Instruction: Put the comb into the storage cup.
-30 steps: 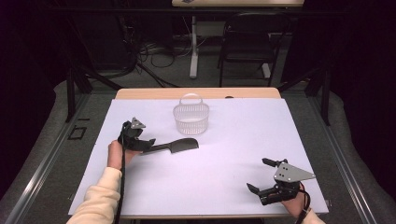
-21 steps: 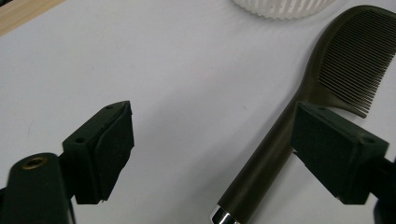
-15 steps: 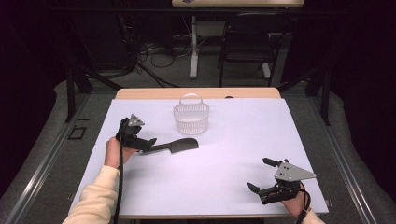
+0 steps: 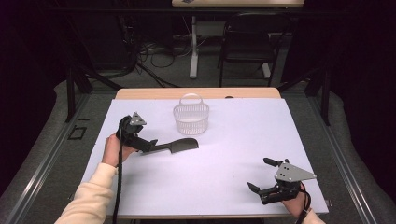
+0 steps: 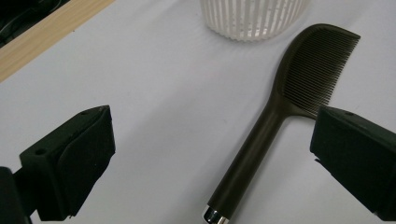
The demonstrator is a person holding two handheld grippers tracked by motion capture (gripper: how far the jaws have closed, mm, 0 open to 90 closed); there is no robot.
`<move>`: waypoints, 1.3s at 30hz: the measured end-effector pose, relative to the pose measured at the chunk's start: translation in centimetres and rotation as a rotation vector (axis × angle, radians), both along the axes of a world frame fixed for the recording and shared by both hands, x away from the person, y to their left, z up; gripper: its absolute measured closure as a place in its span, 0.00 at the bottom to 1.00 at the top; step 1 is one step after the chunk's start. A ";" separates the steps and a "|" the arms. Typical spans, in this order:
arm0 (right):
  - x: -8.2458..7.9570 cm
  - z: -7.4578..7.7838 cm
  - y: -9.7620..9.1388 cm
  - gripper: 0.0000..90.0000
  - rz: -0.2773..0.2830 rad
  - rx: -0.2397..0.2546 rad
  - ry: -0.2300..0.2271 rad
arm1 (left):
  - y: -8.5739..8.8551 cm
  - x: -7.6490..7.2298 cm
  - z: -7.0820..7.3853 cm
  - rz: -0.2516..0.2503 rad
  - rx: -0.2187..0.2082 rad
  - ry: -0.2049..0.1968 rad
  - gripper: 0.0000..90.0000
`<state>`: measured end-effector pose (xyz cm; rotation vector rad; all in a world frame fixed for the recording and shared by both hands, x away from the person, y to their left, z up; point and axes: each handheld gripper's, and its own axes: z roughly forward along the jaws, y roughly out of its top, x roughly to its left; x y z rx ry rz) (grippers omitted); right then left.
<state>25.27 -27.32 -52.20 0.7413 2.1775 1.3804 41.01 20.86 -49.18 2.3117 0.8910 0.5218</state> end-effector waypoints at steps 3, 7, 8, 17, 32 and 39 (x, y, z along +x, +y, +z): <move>0.1 -0.1 0.0 0.00 0.000 0.000 0.001 | -0.1 0.0 0.1 -0.019 0.009 -0.003 0.00; 0.0 0.0 0.1 0.00 0.001 -0.001 -0.006 | -0.3 -0.2 0.2 -0.057 0.020 -0.003 0.00; -0.1 0.1 0.0 0.00 0.002 0.000 -0.014 | -0.4 -0.3 0.2 -0.069 0.021 -0.007 0.00; 0.0 0.1 0.0 0.00 0.002 0.000 -0.015 | -1.5 -0.6 0.3 -0.138 0.057 -0.023 0.00; -0.1 0.0 0.0 0.00 0.001 0.004 -0.019 | -3.0 -0.7 -0.1 -0.247 0.115 -0.021 0.00; 0.0 0.0 -0.1 0.00 0.002 0.007 -0.019 | -3.5 -0.3 -0.6 -0.272 0.158 0.010 0.02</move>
